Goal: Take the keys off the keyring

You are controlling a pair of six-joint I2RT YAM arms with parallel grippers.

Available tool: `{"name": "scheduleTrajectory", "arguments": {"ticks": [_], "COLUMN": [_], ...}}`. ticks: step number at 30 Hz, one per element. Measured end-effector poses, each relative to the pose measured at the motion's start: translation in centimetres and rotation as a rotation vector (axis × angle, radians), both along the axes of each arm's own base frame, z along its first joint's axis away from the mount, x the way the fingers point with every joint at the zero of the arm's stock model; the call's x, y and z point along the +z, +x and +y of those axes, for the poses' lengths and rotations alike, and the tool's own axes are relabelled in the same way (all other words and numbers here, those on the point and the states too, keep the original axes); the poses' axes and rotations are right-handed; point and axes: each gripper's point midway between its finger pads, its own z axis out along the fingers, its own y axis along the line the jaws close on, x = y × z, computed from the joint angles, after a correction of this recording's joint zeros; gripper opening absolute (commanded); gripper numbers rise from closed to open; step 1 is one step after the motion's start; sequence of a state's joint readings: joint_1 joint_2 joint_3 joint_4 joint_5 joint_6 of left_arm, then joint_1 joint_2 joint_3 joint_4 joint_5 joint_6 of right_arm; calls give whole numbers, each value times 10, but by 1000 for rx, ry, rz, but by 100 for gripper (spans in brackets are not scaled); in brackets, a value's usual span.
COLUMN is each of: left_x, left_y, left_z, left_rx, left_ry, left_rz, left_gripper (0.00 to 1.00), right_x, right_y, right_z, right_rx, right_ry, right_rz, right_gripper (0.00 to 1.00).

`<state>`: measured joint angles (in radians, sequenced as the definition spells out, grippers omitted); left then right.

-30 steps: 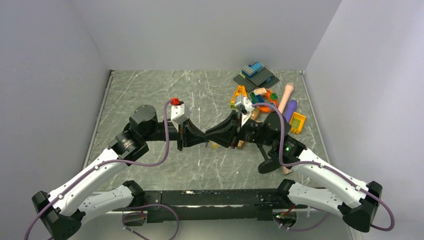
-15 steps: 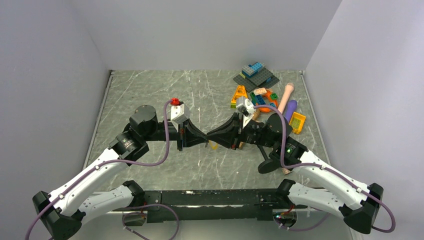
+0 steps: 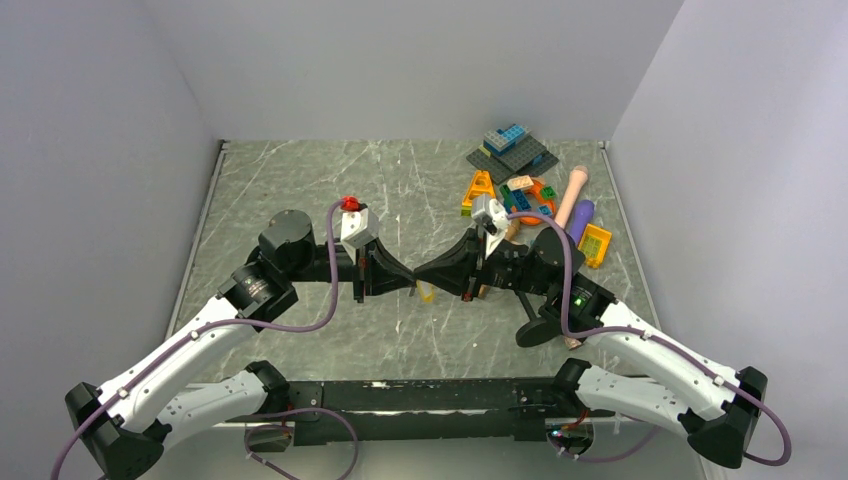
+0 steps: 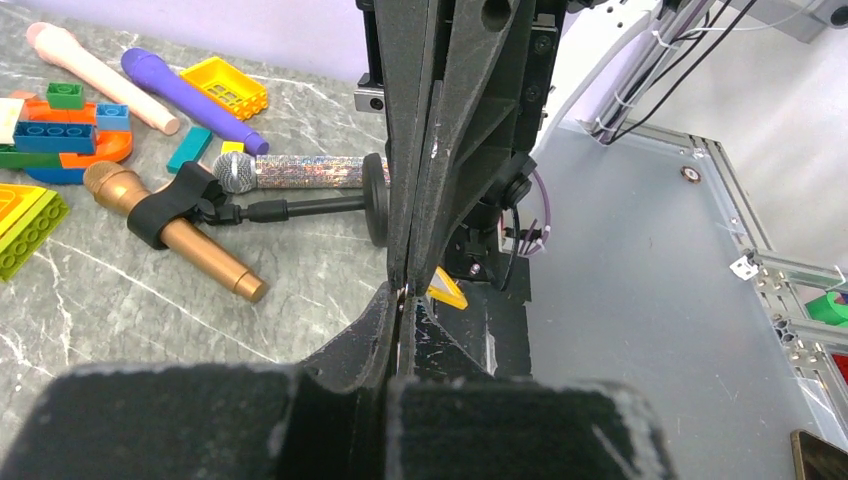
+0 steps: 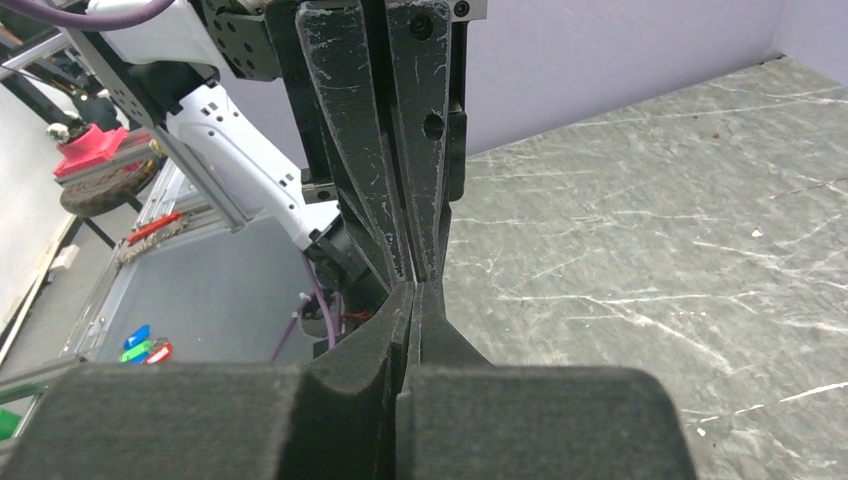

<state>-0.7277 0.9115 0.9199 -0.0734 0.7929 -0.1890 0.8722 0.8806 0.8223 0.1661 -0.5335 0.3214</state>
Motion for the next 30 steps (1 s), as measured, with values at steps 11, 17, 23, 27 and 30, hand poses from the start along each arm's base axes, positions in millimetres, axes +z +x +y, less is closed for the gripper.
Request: {"name": "scheduleTrajectory", "arguments": {"ticks": [11,17,23,27,30], "left_x": [-7,-16,-31,-42,-50], "left_y": [-3,-5,-7,-8,-9], "left_z": [-1,-4,-4,-5,-6], "left_rx": [-28,-60,-82,-99,-113], "left_ry": [21,44,87,120,146], "left_rz": [28,59,104,133,150], "left_gripper": [0,0,0,0,0], "right_x": [-7,-16,-30,-41,-50], "right_y": [-3,-5,-5,-4,-6], "right_z": [1,-2,0,-1,-1], "right_rx": [33,47,70,84,103], "right_ry": [-93,-156,-227,-286,-333], "right_rz": [-15,-7,21,45,61], "right_gripper": [0,0,0,0,0]}}
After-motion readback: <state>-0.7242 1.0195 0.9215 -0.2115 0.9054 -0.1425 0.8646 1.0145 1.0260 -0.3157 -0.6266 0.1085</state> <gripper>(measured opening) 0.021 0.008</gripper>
